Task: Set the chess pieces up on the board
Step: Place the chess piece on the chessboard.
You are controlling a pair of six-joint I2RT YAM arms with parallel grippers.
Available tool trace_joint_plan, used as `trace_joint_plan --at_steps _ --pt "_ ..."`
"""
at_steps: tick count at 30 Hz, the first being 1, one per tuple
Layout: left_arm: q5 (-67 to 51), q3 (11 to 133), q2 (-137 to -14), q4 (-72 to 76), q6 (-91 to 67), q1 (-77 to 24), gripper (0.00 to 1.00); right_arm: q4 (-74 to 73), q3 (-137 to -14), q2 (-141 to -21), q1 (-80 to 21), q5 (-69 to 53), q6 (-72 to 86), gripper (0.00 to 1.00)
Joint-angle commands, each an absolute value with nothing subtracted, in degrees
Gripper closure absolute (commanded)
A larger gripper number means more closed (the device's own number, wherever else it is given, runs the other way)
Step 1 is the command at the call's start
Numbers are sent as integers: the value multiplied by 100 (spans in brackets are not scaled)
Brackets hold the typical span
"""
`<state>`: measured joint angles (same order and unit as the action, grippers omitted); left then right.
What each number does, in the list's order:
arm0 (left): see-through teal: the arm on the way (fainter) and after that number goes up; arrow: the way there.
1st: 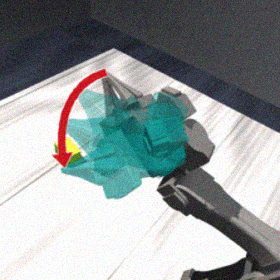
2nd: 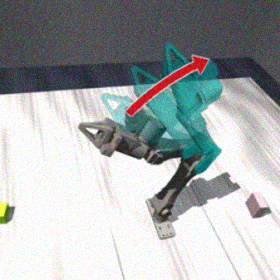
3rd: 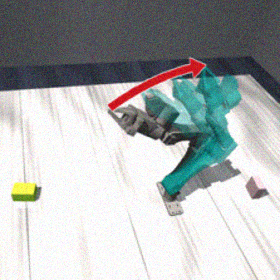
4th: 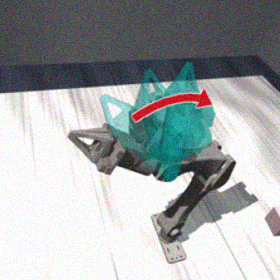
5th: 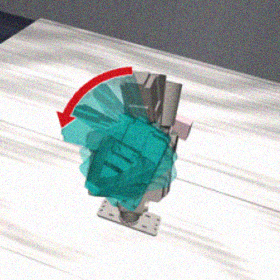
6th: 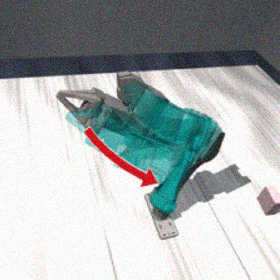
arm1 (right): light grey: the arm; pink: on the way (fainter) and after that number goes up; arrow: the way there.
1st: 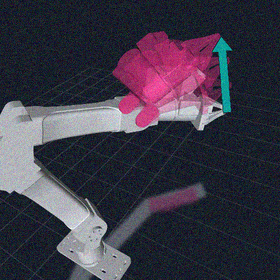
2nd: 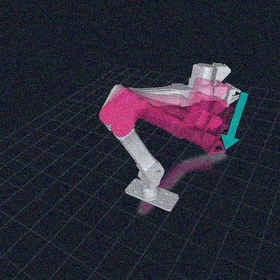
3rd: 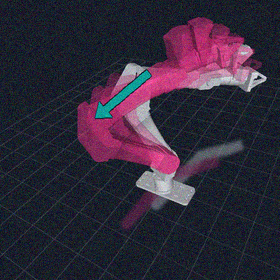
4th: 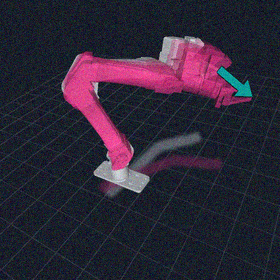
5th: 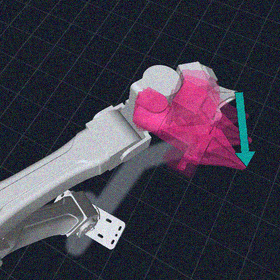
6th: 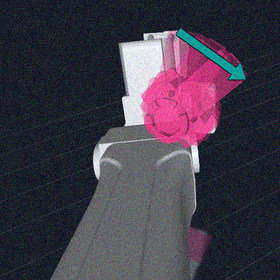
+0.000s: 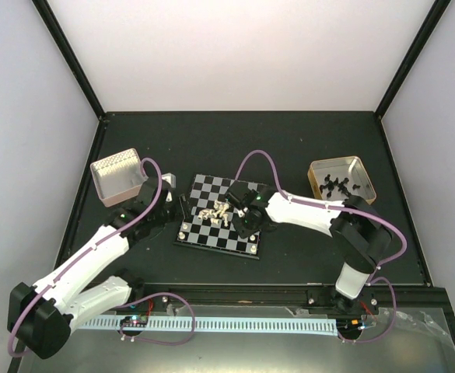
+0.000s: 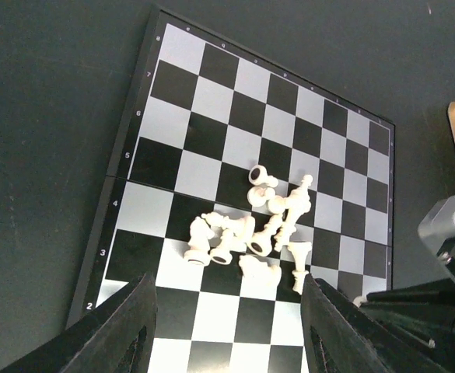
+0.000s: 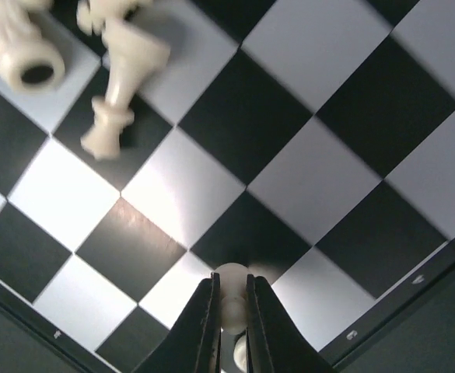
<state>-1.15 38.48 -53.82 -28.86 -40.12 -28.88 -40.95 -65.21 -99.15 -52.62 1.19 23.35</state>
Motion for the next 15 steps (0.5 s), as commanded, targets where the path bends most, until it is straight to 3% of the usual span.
trace_joint_plan --at_steps 1,15 --pt "-243 3793 -5265 -2707 -4130 -2851 47 -4198 -6366 -9841 -5380 -82 2417 93" --pt "-256 3728 -5255 -2698 -4114 -2858 47 -4298 -6424 -10025 -5547 -67 2335 92"
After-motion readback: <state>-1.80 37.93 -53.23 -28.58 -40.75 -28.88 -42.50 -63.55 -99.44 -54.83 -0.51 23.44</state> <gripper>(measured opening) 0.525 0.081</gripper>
